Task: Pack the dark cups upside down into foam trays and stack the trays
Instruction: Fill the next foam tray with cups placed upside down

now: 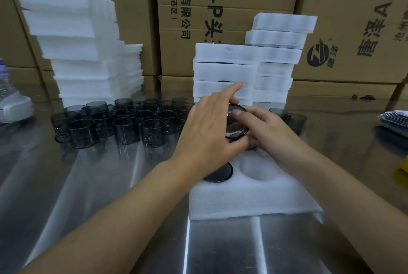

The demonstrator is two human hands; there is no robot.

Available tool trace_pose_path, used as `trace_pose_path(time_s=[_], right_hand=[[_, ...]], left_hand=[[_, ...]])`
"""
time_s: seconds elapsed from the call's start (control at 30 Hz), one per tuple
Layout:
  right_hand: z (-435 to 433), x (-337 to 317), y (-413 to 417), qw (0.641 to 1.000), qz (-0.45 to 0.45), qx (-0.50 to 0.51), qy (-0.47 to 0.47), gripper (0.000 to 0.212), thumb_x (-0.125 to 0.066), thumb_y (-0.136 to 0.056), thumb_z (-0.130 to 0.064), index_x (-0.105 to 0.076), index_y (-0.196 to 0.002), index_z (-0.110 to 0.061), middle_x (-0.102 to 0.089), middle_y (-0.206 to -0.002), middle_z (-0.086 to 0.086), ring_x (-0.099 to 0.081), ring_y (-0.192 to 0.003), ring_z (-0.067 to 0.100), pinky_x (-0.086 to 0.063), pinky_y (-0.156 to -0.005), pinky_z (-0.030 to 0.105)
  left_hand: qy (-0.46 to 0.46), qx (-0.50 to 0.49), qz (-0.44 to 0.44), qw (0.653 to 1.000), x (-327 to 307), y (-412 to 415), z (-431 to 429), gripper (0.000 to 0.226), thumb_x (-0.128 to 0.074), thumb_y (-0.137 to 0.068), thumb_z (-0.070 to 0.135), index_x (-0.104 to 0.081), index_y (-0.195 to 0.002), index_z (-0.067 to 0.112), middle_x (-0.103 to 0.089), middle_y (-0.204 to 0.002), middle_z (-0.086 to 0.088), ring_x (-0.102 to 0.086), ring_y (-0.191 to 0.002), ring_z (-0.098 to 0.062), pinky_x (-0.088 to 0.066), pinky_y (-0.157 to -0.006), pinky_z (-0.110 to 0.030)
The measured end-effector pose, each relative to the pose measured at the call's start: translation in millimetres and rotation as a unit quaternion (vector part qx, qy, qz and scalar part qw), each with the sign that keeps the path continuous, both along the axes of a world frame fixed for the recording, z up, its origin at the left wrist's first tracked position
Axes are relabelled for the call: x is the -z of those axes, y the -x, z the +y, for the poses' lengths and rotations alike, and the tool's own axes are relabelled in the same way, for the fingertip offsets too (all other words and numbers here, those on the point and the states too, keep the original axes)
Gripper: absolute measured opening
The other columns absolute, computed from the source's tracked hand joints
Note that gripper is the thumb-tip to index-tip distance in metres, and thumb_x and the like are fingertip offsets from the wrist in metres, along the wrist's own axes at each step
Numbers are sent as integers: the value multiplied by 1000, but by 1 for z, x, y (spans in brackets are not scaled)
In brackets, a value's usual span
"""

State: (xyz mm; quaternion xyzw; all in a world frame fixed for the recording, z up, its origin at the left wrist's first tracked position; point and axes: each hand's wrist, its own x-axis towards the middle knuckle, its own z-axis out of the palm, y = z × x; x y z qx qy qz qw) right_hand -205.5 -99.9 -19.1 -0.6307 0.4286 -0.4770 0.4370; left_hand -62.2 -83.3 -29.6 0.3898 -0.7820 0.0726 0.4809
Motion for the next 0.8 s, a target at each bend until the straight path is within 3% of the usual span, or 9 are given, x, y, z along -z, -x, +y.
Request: trace_pose_path(time_s=[0.13, 0.27, 0.37, 0.47, 0.63, 0.8], right_hand=[[0, 0, 1, 1000, -26, 9, 1, 37, -62, -86, -44, -67, -108, -14, -73, -96, 7, -61, -59, 11, -48, -54, 19], [-2, 2, -1, 999, -23, 24, 19, 40, -62, -84, -49, -68, -105, -16, -74, -96, 7, -59, -55, 6, -48, -53, 18], [-2, 2, -1, 998, -36, 34, 25, 47, -61, -79, -53, -69, -106, -15, -73, -96, 7, -61, -58, 7, -49, -53, 18], [-3, 2, -1, 998, -29, 46, 30, 62, -58, -66, -65, -69, -106, -19, -73, -97, 5, -63, -66, 12, -52, -63, 24], [-4, 4, 0, 998, -20, 51, 35, 71, -58, -57, -71, -69, -105, -19, -72, -100, 1, -64, -67, 14, -52, -67, 27], [-5, 4, 0, 998, -3, 55, 31, 64, -58, -68, -69, -69, -108, -21, -71, -106, 0, -67, -75, 21, -52, -71, 31]], left_hand=[[-78, 37, 54, 995, 5, -1, -5, 94, -78, -69, 42, -27, -145, 24, -41, -122, 13, -36, -112, -3, -34, -100, -23], [-149, 67, 98, 982, 8, -2, -10, 94, -80, -67, 40, -27, -144, 28, -38, -122, 18, -32, -119, 0, -27, -99, -9], [-177, 77, 127, 973, 9, -2, -12, 83, -82, -69, 32, -36, -138, 29, -39, -120, 20, -36, -123, -2, -34, -102, -18], [-193, 80, 129, 969, 8, -2, -13, 71, -80, -73, 30, -42, -133, 27, -42, -127, 11, -39, -125, -7, -38, -105, -30], [-204, 80, 134, 966, 8, -2, -12, 69, -80, -73, 32, -44, -131, 25, -43, -127, 8, -41, -124, -8, -40, -105, -34], [-192, 77, 144, 968, 6, -1, -10, 65, -82, -69, 33, -49, -125, 25, -47, -120, 9, -47, -117, -9, -44, -100, -34]])
